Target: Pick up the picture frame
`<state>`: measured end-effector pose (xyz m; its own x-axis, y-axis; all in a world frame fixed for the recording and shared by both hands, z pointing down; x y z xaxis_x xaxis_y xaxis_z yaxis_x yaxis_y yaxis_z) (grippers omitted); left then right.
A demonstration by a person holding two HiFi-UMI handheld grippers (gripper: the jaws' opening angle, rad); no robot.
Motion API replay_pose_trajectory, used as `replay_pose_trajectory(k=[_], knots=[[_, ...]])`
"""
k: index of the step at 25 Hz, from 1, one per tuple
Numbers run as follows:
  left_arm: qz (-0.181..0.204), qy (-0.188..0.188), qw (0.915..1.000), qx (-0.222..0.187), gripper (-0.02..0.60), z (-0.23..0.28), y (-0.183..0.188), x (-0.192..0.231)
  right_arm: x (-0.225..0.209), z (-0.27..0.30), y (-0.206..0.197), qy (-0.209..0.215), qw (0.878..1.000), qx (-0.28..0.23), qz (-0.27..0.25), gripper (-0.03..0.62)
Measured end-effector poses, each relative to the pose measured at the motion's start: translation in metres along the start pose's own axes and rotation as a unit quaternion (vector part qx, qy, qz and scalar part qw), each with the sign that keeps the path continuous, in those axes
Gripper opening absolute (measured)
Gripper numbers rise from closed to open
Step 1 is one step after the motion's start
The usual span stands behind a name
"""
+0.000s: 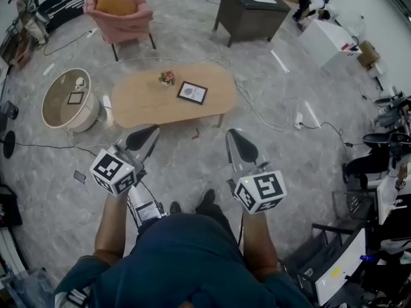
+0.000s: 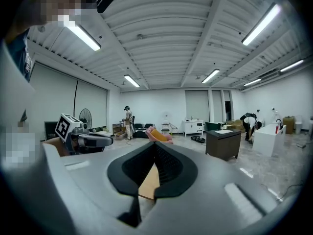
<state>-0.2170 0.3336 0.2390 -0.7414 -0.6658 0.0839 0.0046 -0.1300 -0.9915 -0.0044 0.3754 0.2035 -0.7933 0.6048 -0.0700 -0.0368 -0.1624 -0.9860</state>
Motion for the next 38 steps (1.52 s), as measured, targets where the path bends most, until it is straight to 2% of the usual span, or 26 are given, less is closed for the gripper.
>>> replay_pose_trajectory(k=[9,19,26,32,38], knots=[[-0.001,0.030,0.9994,0.015,0.000,0.060,0.005,0.009,-0.072,0.029,0.008,0.033,0.999,-0.018,0.020,0.011],[0.006,0.092,0.9955,0.018,0.000,0.149,0.020,0.012,-0.175,0.074,0.026,0.100,0.994,-0.025,0.018,0.011],[0.005,0.130,0.9912,0.020,0.000,0.190,0.022,0.009,-0.226,0.090,0.026,0.134,0.990,-0.027,0.022,0.011],[0.006,0.123,0.9917,0.034,0.000,0.221,0.021,0.013,-0.253,0.097,0.020,0.130,0.990,-0.026,0.038,0.011],[0.001,0.084,0.9956,0.041,0.000,0.267,0.015,0.034,-0.281,0.109,0.013,0.092,0.995,-0.014,0.047,0.011]])
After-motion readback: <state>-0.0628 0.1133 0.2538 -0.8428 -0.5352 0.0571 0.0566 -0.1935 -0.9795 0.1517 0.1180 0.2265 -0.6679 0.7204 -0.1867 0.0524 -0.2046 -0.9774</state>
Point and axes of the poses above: the fingertips, and each gripper's own axes: z forward along the fingers, x to its left, y out of its top, the point moved 3 cm from there along -z, backward along the fingers, and after that the axes turned 11 degrees about y, right-handed, at the moved point
